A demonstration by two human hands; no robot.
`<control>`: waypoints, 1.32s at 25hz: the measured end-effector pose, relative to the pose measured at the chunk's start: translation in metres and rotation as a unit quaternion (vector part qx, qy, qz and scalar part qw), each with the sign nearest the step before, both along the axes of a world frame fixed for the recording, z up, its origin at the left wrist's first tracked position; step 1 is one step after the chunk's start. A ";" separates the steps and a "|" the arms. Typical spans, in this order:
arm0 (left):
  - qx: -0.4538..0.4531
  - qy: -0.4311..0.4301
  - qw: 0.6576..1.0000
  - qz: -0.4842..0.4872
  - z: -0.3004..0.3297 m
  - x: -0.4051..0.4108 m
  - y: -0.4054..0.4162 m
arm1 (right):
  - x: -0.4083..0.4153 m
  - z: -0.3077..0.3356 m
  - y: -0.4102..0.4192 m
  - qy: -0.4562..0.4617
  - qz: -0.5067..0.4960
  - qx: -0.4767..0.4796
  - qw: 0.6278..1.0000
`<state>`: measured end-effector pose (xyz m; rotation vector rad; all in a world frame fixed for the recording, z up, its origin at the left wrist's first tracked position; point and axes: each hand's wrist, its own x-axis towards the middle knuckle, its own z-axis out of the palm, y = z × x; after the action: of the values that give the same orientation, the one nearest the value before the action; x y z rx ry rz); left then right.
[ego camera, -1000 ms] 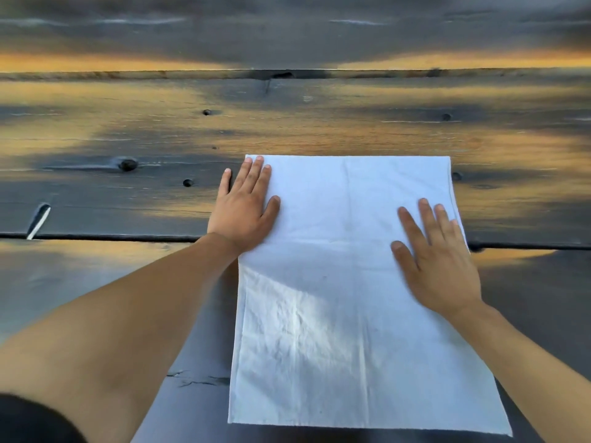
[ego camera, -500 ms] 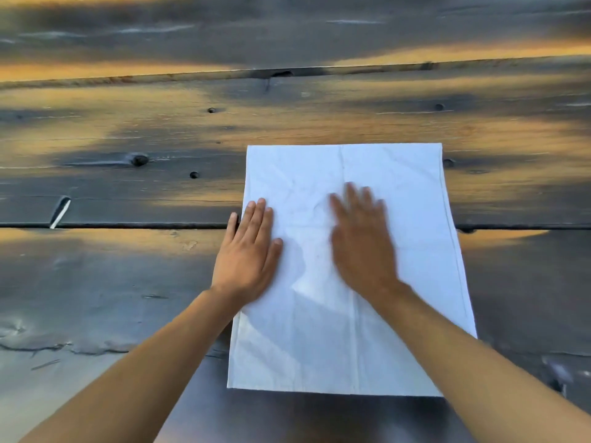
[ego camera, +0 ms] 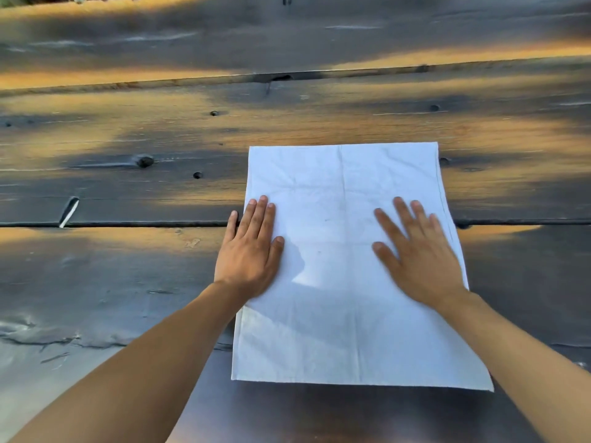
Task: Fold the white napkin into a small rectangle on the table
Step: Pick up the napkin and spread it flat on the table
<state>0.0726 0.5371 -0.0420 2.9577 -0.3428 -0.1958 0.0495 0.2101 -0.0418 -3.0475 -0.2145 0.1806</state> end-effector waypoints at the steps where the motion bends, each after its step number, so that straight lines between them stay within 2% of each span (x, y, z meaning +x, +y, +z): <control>1: 0.001 -0.001 1.000 0.001 0.000 0.000 0.000 | -0.001 0.001 -0.012 0.011 -0.014 -0.001 1.000; 3: 0.002 -0.002 1.000 0.004 -0.001 0.000 0.000 | -0.002 0.002 -0.013 0.013 -0.049 0.010 0.999; 6: 0.003 0.000 1.000 0.008 0.000 0.001 -0.001 | 0.000 0.004 0.038 -0.014 -0.073 0.036 0.997; 11: 0.002 -0.002 1.000 0.008 0.001 0.000 -0.001 | -0.010 0.005 0.144 -0.020 0.064 0.066 0.996; 14: -0.001 -0.001 1.000 0.006 0.000 0.001 0.000 | -0.011 0.000 0.119 -0.022 0.061 0.050 0.997; 18: -0.010 -0.010 1.000 0.008 -0.001 -0.001 -0.001 | -0.014 -0.001 0.025 -0.013 -0.031 0.007 0.999; 21: -0.004 0.007 1.000 0.004 -0.002 0.000 0.000 | -0.019 -0.002 -0.008 0.004 -0.067 0.008 0.998; 23: -0.026 0.005 1.000 0.001 0.003 0.001 0.000 | -0.020 0.000 -0.008 0.004 -0.073 0.032 0.997; 27: -0.130 -0.047 0.990 0.034 0.022 -0.024 0.003 | -0.033 0.019 0.018 0.008 -0.104 0.118 0.987; 31: -0.057 -0.040 0.995 -0.066 0.015 -0.097 0.006 | -0.081 0.025 0.103 0.018 0.012 0.107 0.994; 33: 0.006 -0.017 0.999 -0.044 0.007 -0.110 0.006 | -0.096 0.016 0.141 0.019 0.065 0.081 0.994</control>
<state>-0.0374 0.5435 -0.0349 2.9627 -0.4774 -0.1583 -0.0464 0.3516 -0.0258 -2.8677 -0.4059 0.2177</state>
